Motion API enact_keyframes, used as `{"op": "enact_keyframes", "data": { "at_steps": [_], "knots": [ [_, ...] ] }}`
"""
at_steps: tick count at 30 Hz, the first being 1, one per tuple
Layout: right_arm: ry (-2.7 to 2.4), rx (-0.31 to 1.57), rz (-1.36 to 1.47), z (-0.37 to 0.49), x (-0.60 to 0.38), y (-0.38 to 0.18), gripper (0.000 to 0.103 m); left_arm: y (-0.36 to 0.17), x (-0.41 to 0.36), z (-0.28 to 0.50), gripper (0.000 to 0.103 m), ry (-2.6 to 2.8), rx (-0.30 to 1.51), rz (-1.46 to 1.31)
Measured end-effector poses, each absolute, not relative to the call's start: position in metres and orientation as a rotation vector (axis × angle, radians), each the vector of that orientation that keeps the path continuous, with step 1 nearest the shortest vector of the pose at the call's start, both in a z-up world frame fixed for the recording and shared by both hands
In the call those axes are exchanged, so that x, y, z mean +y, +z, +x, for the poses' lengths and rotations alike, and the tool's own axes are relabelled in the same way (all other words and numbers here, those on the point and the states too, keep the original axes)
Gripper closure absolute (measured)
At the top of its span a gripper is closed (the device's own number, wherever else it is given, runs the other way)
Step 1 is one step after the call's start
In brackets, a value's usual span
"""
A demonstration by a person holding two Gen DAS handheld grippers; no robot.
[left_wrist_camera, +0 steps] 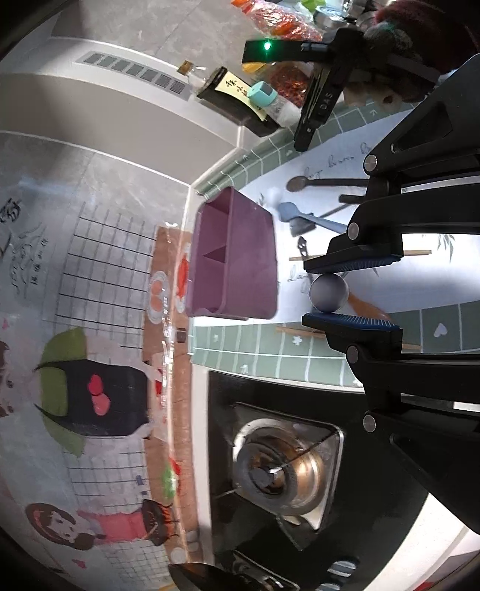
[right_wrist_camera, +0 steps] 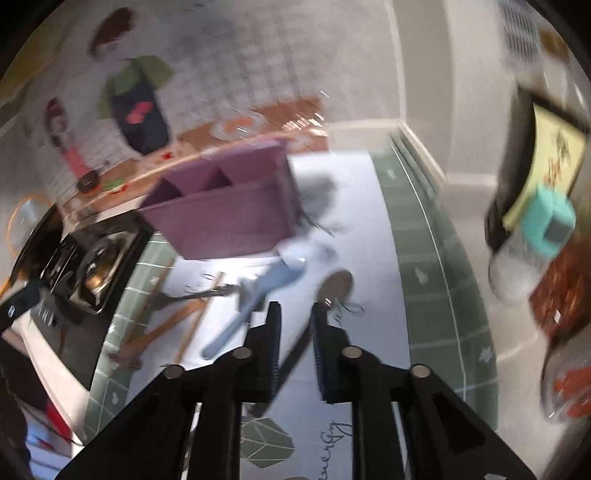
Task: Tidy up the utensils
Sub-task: 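Grasp the white-ball spoon with the left tool while the right tool grasps the blue rice paddle, then lift the spoon with the left tool while the right tool lifts the blue paddle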
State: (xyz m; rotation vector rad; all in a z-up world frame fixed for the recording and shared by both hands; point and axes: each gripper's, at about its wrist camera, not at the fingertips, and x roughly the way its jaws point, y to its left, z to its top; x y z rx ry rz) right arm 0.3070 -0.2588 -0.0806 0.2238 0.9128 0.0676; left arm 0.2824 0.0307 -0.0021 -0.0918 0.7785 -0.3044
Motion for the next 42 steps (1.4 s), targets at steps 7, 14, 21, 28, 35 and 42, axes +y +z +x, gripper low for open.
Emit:
{"op": "enact_keyframes", "data": {
  "at_steps": [7,14,21,28,35,42],
  "knots": [
    [0.106,0.943,0.205,0.337,-0.251,-0.103,0.083,-0.017,0.045,0.279,0.081,-0.260,0.839,-0.126],
    [0.112,0.997,0.277,0.364,-0.251,-0.118,0.079,-0.020,0.058,0.269,0.081,-0.210,0.853,-0.146],
    [0.018,1.010,0.392,0.384,-0.237,-0.140,0.074,-0.014,0.060,0.261,0.081,-0.193,0.840,-0.149],
    [-0.055,1.011,0.371,0.404,-0.223,-0.146,0.063,-0.015,0.067,0.255,0.081,-0.160,0.838,-0.148],
    [-0.061,1.019,0.104,0.403,-0.193,-0.147,0.067,-0.052,0.066,0.251,0.079,-0.256,0.955,-0.136],
    [-0.020,1.024,0.041,0.375,-0.212,-0.142,0.081,-0.076,0.035,0.225,0.074,-0.441,0.997,0.039]
  ]
}}
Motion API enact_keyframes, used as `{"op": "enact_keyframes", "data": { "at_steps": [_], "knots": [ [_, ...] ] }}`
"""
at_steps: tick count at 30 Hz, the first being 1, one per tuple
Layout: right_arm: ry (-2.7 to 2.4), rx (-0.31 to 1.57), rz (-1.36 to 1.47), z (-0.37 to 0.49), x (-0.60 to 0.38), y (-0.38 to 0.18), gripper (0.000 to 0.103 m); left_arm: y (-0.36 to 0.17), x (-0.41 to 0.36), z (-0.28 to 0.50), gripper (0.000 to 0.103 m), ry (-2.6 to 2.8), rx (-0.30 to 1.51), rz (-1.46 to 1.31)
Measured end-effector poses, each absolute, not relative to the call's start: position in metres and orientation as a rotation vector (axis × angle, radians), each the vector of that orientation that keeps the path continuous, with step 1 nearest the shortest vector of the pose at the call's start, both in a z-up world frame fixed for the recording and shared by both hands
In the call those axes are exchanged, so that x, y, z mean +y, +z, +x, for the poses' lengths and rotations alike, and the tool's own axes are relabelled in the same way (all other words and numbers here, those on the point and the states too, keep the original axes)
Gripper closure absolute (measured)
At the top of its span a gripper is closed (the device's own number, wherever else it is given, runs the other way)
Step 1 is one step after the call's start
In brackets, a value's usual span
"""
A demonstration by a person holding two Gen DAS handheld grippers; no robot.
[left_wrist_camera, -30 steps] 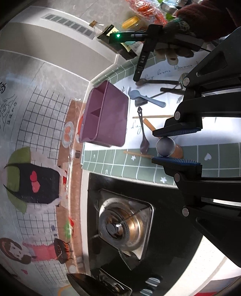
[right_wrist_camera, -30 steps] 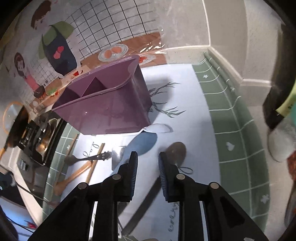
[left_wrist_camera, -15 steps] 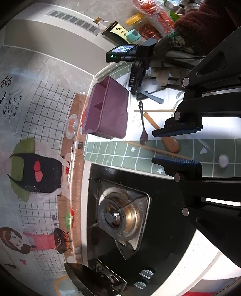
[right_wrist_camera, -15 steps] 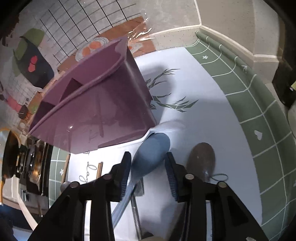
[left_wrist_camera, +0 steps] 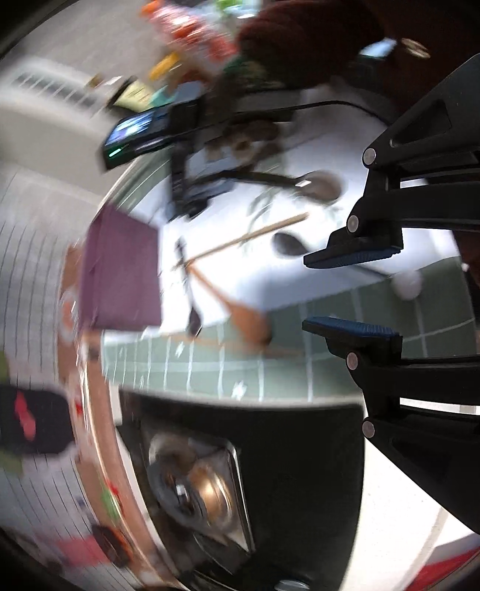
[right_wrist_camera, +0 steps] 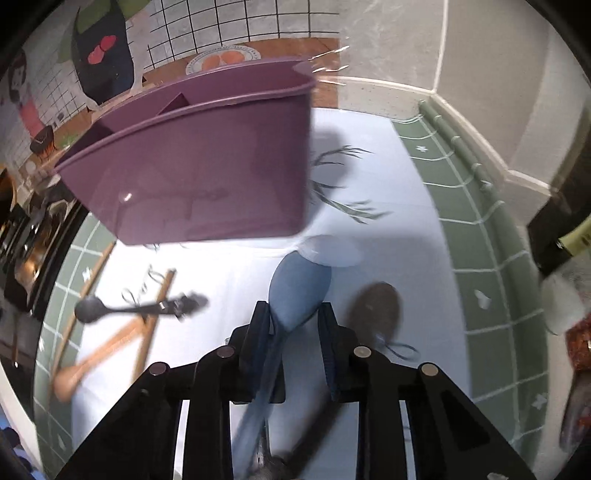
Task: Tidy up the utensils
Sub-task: 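Lift the spoon with the left tool while the right tool lifts the blue paddle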
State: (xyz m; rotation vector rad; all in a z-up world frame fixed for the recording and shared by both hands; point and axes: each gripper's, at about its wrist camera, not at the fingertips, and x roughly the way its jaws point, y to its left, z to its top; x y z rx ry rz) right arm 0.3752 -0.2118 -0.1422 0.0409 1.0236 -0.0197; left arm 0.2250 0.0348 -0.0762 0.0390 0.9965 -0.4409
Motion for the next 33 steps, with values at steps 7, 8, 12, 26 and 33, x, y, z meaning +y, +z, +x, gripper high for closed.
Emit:
{"op": "enact_keyframes", "data": {
  "at_steps": [7,8,12,26,33],
  "knots": [
    [-0.004,0.989,0.013,0.336,-0.232,-0.125,0.082,-0.100,0.032,0.193,0.069,-0.492,1.028,0.132],
    [0.001,0.983,0.010,0.332,-0.233,-0.122,0.082,-0.105,0.033,0.191,0.066,-0.489,1.042,0.128],
    [0.024,0.953,-0.009,0.317,-0.232,-0.109,0.082,-0.118,0.035,0.190,0.066,-0.445,1.071,0.134],
    [0.078,0.915,0.025,0.292,-0.232,-0.092,0.082,-0.110,0.039,0.204,0.080,-0.339,1.030,0.091],
    [0.111,0.841,0.018,0.276,-0.231,-0.074,0.082,-0.050,0.045,0.232,0.080,-0.327,0.863,-0.029]
  ]
}}
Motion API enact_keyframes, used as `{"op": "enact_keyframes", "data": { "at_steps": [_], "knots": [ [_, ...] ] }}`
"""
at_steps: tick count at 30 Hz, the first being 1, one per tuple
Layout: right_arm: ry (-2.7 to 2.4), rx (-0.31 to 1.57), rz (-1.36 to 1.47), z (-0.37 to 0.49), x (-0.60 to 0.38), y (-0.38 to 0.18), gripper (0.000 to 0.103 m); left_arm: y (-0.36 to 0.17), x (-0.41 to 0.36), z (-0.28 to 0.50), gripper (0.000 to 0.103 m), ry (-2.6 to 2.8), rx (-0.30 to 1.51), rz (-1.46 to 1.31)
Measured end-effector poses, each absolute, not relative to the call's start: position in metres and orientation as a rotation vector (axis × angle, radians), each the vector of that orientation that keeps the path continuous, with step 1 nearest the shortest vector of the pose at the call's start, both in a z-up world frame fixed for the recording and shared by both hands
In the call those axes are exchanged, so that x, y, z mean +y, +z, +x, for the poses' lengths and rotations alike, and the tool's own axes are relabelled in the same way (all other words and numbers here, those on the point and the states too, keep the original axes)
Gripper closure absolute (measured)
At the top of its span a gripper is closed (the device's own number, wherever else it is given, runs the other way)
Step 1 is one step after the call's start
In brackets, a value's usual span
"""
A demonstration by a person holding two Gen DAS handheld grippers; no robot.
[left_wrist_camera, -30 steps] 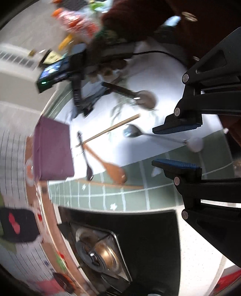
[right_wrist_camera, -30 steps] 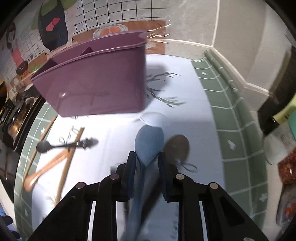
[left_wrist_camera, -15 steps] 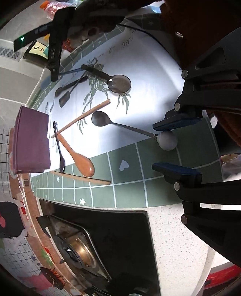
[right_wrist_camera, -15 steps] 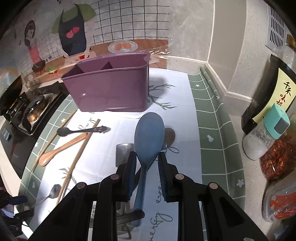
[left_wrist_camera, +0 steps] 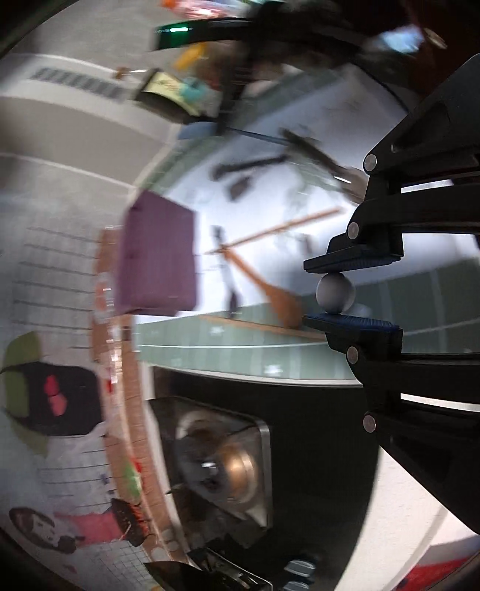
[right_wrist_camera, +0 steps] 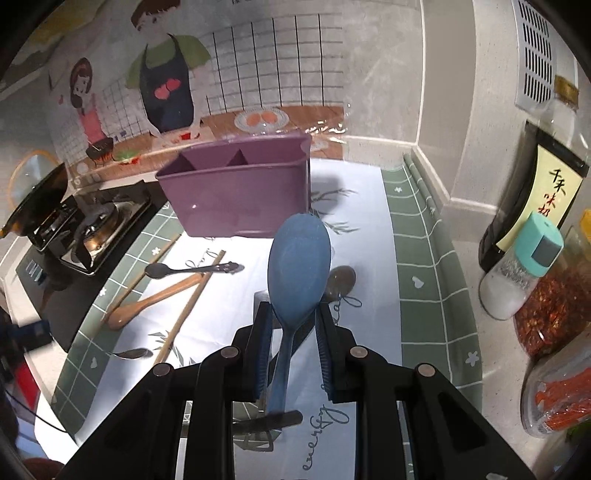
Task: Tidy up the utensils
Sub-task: 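Lift the spoon with the left tool while the right tool lifts the blue paddle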
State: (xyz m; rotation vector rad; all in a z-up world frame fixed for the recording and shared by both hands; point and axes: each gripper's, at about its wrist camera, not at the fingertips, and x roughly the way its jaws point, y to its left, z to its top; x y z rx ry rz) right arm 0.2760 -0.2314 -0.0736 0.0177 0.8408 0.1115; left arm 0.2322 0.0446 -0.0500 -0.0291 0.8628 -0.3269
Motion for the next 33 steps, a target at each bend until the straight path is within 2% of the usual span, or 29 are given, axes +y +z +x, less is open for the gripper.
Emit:
{"op": "enact_keyframes", "data": {
  "at_steps": [25,28,33],
  "knots": [
    [0.137,0.692,0.102,0.269,-0.243,-0.030,0.084,0.001,0.024,0.279,0.080,-0.356,0.728,-0.078],
    [0.152,0.648,0.112,0.273,-0.243,-0.012,0.084,0.023,0.026,0.293,0.081,-0.375,0.694,-0.103],
    [0.199,0.476,0.112,0.290,-0.239,0.055,0.084,0.095,0.028,0.322,0.083,-0.412,0.547,-0.126]
  ]
}}
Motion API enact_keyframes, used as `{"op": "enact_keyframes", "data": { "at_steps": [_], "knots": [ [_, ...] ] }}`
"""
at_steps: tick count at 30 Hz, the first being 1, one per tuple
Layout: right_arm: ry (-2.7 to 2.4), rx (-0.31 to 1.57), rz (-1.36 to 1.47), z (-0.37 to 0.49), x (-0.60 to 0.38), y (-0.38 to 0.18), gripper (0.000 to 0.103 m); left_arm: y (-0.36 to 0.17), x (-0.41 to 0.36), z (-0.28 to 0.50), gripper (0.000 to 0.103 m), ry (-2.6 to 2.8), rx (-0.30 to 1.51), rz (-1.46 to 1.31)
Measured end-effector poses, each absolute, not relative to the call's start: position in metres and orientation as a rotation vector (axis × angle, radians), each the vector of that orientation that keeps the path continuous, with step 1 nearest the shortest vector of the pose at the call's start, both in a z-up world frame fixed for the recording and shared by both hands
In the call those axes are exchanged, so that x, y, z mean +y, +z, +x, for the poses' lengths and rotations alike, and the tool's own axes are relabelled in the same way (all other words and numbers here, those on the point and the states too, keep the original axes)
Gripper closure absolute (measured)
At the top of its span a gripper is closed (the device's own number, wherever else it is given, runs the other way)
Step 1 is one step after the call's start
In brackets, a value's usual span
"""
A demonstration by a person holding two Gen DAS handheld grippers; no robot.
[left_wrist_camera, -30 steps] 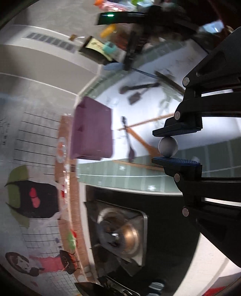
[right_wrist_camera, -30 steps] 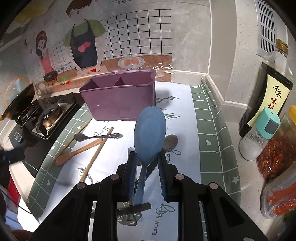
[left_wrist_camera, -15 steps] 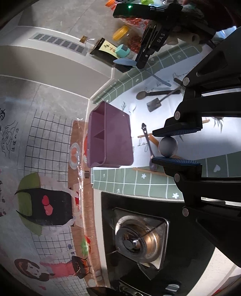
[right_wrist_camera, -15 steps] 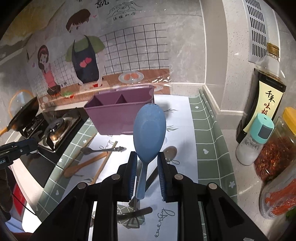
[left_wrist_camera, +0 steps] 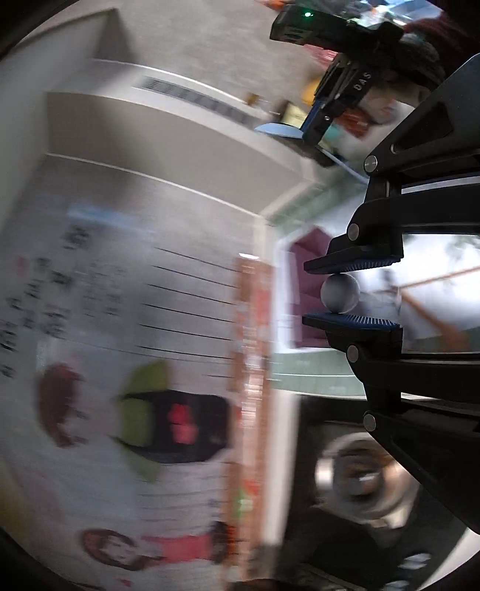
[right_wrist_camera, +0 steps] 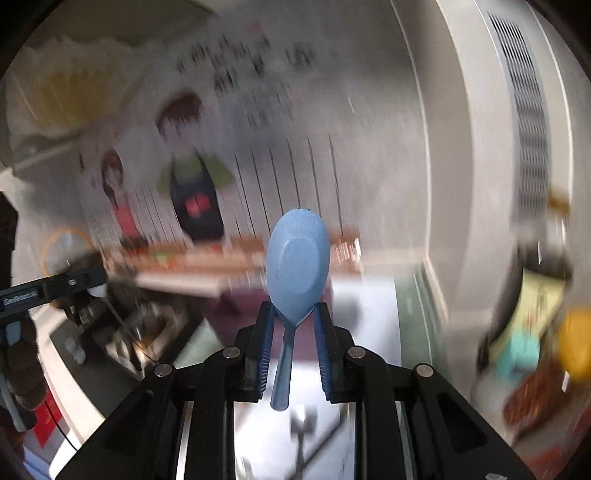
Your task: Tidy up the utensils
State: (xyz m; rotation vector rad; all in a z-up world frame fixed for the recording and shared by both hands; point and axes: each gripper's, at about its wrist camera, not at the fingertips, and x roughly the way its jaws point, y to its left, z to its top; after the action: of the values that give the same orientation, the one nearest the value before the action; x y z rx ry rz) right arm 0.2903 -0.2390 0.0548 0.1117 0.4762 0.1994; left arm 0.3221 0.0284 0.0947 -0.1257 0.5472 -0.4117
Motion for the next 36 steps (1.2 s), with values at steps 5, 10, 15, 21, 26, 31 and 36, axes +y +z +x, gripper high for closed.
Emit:
{"op": "enact_keyframes", "data": {
  "at_steps": [5,10,15,21,26,31,36],
  "knots": [
    [0.203,0.332,0.073,0.332,-0.225,0.107,0.084,0.143,0.023,0.364,0.083,-0.428,0.424,-0.137],
    [0.187,0.369,0.058,0.382,-0.215,0.092,0.084,0.139,0.010,0.414,0.085,-0.440,0.432,-0.148],
    [0.199,0.438,0.092,0.396,-0.219,0.061,0.084,0.111,0.008,0.426,0.085,-0.431,0.499,-0.106],
    [0.213,0.493,0.111,0.379,-0.231,0.039,0.084,0.033,0.006,0.414,0.080,-0.514,0.680,-0.018],
    [0.188,0.537,0.095,0.358,-0.241,0.025,0.083,-0.045,-0.009,0.402,0.079,-0.651,0.869,0.181],
    [0.142,0.623,0.070,0.345,-0.245,-0.004,0.083,-0.092,-0.029,0.408,0.079,-0.669,0.964,0.304],
    [0.123,0.690,0.077,0.331,-0.246,-0.026,0.083,-0.111,-0.051,0.413,0.079,-0.691,0.966,0.493]
  ]
}}
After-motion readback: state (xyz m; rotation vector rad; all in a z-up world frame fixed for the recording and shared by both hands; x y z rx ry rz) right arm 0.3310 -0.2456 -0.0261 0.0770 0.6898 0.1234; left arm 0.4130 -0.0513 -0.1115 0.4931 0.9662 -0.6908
